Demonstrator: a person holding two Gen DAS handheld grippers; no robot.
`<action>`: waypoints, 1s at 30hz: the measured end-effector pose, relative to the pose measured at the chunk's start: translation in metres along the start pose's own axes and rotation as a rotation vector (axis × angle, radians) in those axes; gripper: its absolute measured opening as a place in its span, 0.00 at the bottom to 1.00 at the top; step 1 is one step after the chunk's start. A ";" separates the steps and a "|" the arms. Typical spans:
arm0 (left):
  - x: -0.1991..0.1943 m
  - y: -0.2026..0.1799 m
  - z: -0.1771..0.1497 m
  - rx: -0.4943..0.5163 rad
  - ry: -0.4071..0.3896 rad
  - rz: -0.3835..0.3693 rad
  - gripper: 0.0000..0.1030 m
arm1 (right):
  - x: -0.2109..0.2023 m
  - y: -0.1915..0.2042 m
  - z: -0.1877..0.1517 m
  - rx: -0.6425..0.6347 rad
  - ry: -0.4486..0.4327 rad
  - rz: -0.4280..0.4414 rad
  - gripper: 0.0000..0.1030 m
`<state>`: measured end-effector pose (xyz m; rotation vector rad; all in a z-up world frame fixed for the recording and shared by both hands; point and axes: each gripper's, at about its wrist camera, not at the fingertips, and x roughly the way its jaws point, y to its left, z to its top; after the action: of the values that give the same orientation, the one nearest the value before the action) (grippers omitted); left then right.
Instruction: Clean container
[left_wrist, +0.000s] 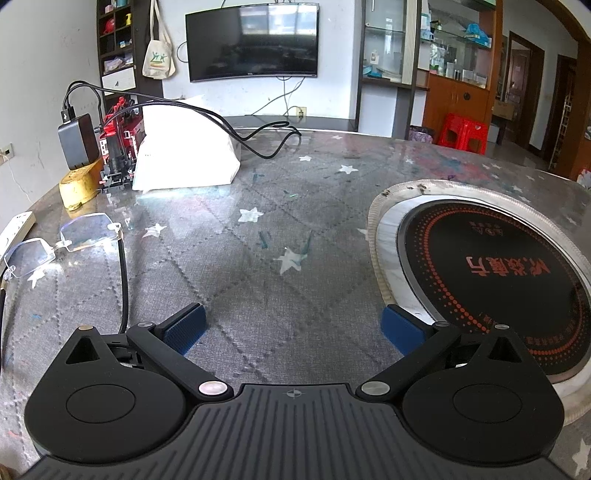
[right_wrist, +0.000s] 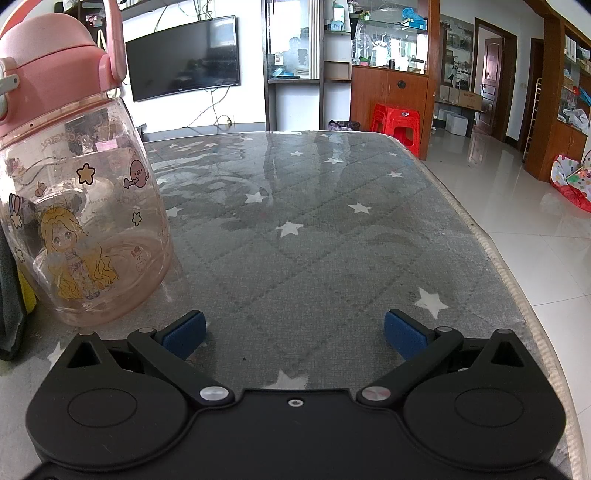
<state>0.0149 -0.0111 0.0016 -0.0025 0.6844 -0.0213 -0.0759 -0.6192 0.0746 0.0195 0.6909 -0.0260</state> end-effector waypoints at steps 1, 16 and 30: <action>0.000 0.000 0.000 0.000 0.000 0.000 1.00 | 0.000 0.000 0.000 0.000 0.000 0.000 1.00; 0.002 0.005 -0.001 -0.001 -0.001 -0.003 1.00 | 0.001 -0.002 0.004 -0.001 0.003 -0.002 1.00; 0.002 0.005 -0.001 -0.001 -0.002 -0.003 1.00 | 0.001 0.000 0.005 -0.002 0.004 -0.003 1.00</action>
<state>0.0158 -0.0062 -0.0008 -0.0049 0.6829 -0.0242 -0.0716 -0.6195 0.0779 0.0170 0.6947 -0.0281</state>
